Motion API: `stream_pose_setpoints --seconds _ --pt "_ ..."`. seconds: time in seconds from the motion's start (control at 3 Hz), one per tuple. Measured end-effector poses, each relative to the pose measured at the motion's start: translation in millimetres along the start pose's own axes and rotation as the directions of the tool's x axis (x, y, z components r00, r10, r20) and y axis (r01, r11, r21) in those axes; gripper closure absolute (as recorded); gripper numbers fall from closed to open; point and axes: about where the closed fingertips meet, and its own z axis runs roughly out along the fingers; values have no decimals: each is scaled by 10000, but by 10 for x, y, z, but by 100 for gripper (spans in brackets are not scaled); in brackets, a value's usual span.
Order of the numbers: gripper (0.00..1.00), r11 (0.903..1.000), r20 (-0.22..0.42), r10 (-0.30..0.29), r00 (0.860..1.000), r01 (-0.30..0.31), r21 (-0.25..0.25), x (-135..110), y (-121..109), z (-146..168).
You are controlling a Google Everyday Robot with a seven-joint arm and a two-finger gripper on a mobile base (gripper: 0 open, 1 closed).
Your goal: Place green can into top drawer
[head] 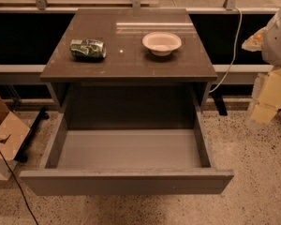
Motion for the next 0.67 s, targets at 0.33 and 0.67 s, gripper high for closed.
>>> stream_pose_setpoints --seconds 0.33,0.67 --pt "0 10000 0 0 10000 0 0 0 0 0" --pt "0 9999 797 78 9968 -84 80 -191 -22 29"
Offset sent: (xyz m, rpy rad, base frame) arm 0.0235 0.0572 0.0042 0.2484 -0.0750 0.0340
